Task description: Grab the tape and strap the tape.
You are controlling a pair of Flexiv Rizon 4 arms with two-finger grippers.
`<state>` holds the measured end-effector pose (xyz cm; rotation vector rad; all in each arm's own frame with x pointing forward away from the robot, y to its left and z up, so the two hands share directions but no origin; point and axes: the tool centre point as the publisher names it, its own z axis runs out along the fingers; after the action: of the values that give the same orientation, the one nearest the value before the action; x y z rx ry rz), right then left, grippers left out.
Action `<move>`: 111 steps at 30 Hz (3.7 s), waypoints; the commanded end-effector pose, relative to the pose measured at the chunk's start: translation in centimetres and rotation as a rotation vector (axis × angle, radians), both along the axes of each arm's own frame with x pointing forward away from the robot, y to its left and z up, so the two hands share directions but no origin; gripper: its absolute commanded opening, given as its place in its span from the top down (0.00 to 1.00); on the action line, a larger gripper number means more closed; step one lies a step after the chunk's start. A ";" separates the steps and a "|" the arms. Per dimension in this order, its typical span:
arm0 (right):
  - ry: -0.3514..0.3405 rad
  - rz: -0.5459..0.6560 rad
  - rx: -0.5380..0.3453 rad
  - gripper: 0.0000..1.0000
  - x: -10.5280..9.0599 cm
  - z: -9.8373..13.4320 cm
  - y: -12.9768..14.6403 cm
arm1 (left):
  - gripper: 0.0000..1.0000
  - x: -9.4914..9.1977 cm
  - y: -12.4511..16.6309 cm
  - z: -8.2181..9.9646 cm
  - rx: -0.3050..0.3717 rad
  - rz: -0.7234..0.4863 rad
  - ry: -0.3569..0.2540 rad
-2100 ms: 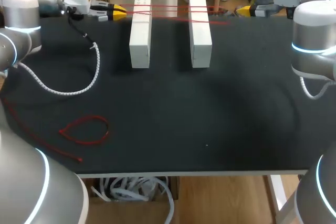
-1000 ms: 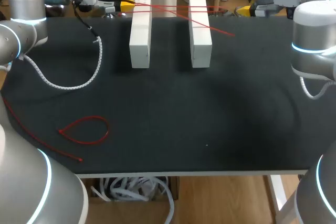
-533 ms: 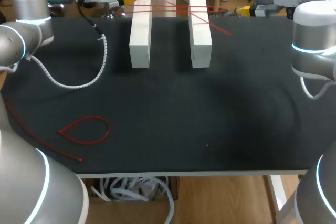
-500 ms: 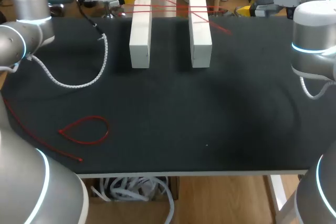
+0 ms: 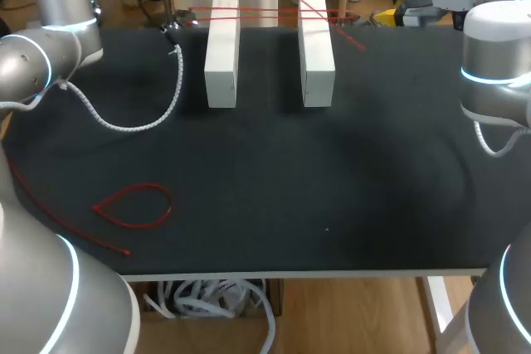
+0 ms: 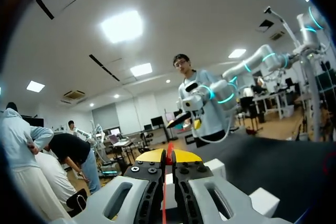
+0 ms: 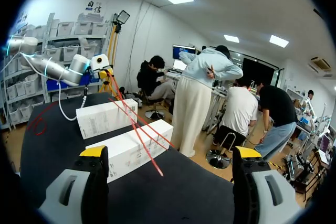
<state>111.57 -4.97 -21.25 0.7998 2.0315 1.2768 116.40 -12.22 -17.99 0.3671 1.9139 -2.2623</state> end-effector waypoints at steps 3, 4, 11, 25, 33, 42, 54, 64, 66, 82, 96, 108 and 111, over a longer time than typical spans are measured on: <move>-0.010 0.000 0.006 0.00 -0.1 -0.2 0.0 | 1.00 -1.4 -0.9 1.5 -0.041 0.030 -0.025; -0.010 0.000 0.006 0.00 -0.1 -0.2 0.0 | 1.00 -1.5 -1.1 1.8 -0.048 0.025 -0.030; -0.010 0.000 0.006 0.00 -0.1 -0.2 0.0 | 1.00 -2.0 -2.1 3.6 -0.101 -0.017 0.007; -0.010 0.000 0.006 0.00 -0.1 -0.2 0.0 | 1.00 -3.2 -3.3 6.2 -0.173 -0.021 0.105; -0.010 0.000 0.006 0.00 -0.1 -0.2 0.0 | 1.00 -3.3 -3.4 6.7 -0.147 -0.027 0.160; -0.010 0.000 0.006 0.00 -0.1 -0.2 0.0 | 1.00 -3.3 -3.3 6.8 -0.133 -0.027 0.176; 0.000 -0.044 0.031 0.00 -0.7 0.4 -0.3 | 1.00 -3.3 -3.3 6.8 -0.133 -0.027 0.176; 0.046 -0.104 0.037 0.00 -6.5 1.4 -1.4 | 1.00 -3.3 -3.3 6.8 -0.133 -0.027 0.176; 0.057 -0.128 0.041 0.00 -7.5 1.5 -1.3 | 1.00 -3.3 -3.3 6.8 -0.133 -0.027 0.176; 0.368 -0.540 0.298 0.00 -12.3 2.4 0.1 | 1.00 -3.3 -3.3 6.8 -0.133 -0.027 0.176; 0.498 -0.559 0.416 0.00 -13.2 1.9 -0.6 | 1.00 -3.3 -3.3 6.8 -0.133 -0.027 0.176; 0.498 -0.559 0.416 0.00 -13.2 1.9 -0.6 | 1.00 -3.3 -3.3 6.8 -0.133 -0.027 0.176; 0.498 -0.559 0.416 0.00 -13.2 1.9 -0.6 | 1.00 -3.3 -3.3 6.8 -0.133 -0.027 0.176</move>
<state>98.58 -5.44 -19.35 1.8850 1.6878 1.2450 113.35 -15.52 -11.39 0.1903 1.8297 -2.5064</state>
